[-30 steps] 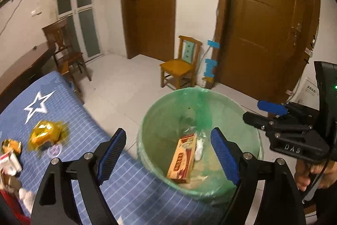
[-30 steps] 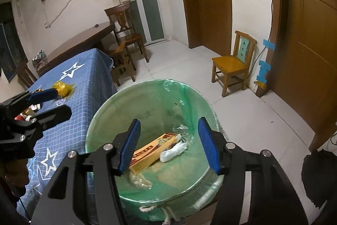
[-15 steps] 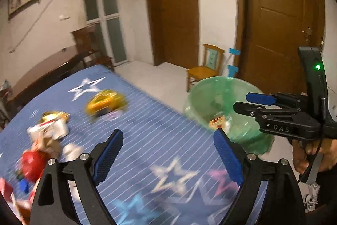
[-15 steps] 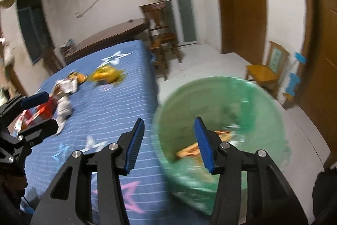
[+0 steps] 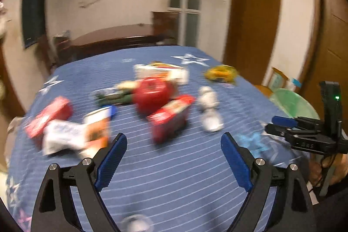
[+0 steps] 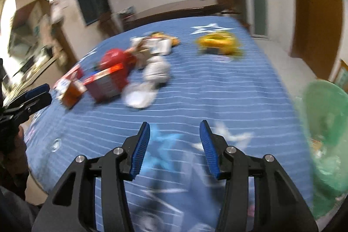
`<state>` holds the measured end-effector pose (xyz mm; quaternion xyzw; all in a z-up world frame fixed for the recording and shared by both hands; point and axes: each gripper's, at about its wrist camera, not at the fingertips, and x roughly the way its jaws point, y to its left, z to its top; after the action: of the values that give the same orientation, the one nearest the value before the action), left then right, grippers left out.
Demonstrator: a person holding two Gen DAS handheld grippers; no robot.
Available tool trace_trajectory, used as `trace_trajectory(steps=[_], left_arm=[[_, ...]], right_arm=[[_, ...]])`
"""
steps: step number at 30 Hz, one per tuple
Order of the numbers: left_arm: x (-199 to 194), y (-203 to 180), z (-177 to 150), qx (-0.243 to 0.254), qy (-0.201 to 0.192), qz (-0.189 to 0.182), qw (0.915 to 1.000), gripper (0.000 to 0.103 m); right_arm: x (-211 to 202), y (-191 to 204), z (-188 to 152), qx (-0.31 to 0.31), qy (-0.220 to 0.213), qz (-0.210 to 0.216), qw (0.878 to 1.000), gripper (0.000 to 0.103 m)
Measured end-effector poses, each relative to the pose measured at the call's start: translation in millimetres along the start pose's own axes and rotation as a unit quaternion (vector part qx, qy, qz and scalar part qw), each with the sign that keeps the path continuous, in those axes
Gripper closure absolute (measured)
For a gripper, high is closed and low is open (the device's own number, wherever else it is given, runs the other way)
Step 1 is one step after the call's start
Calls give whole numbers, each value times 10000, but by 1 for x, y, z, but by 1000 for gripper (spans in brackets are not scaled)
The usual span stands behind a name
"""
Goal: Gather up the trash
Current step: 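Grasp the red cigarette box with the left tool while the right tool grasps the clear plastic lid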
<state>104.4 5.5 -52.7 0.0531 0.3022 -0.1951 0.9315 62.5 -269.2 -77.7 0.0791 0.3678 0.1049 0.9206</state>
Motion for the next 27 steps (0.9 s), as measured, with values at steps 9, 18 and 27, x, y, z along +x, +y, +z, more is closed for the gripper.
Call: trace_trajectory(steps=[9, 18, 27], left_arm=[[5, 26, 0, 91, 110, 77, 9999, 15], [24, 18, 7, -21, 202, -131, 9997, 15], [61, -4, 23, 300, 368, -378, 9982, 15]], right_arm=[[55, 66, 22, -981, 220, 67, 9949, 57], [97, 64, 44, -858, 548, -210, 9946, 65], [64, 52, 30, -507, 315, 250, 9979, 95]])
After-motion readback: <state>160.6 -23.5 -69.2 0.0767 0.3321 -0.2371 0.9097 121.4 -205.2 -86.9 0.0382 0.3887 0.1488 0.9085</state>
